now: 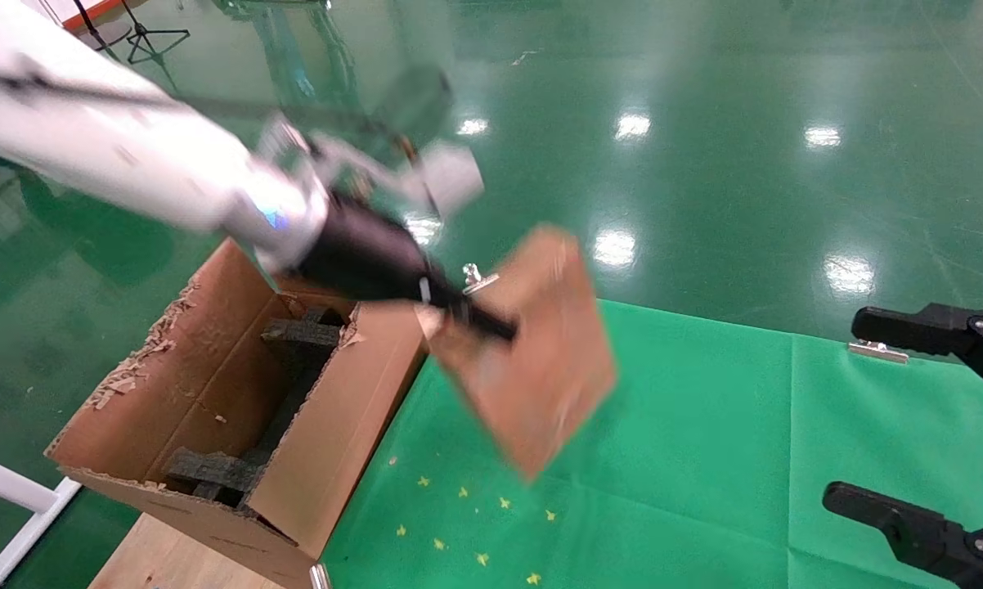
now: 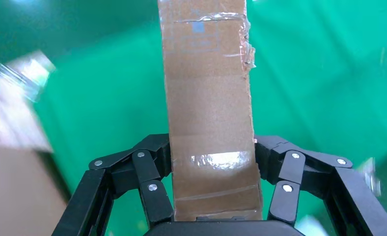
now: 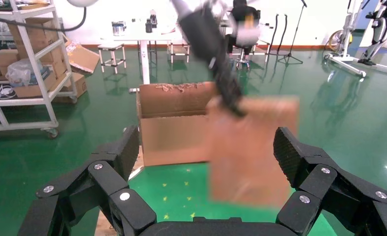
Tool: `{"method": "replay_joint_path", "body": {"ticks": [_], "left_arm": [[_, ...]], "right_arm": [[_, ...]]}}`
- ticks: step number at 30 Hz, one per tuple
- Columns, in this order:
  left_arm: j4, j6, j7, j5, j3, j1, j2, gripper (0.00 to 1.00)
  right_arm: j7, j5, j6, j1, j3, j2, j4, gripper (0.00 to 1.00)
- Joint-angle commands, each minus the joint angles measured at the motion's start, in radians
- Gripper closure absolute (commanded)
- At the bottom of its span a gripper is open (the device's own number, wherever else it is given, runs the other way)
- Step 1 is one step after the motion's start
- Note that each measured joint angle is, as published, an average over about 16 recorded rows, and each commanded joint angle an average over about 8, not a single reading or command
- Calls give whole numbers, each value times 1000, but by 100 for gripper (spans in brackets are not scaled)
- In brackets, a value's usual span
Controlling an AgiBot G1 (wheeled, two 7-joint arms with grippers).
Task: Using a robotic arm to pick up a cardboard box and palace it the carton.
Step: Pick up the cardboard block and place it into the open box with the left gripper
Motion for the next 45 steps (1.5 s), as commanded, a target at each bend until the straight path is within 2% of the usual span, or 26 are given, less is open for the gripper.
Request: {"method": "replay_joint_path", "body": {"ticks": [1, 7, 11, 15, 25, 30, 45], "left_arm": [[9, -25, 1, -17, -33, -29, -23, 100], [111, -55, 62, 36, -88, -166, -101, 100], [176, -59, 117, 123, -84, -236, -148, 100], [236, -59, 176, 190, -69, -259, -197, 100], [386, -55, 342, 222, -39, -194, -303, 100], [453, -97, 425, 224, -26, -137, -333, 100], [706, -212, 586, 199, -16, -23, -316, 100]], "right_arm": [[0, 0, 0, 0, 0, 0, 0, 0], [0, 0, 0, 0, 0, 0, 0, 0], [0, 0, 0, 0, 0, 0, 0, 0], [0, 0, 0, 0, 0, 0, 0, 0], [0, 0, 0, 0, 0, 0, 0, 0], [0, 0, 0, 0, 0, 0, 0, 0], [0, 0, 0, 0, 0, 0, 0, 0]]}}
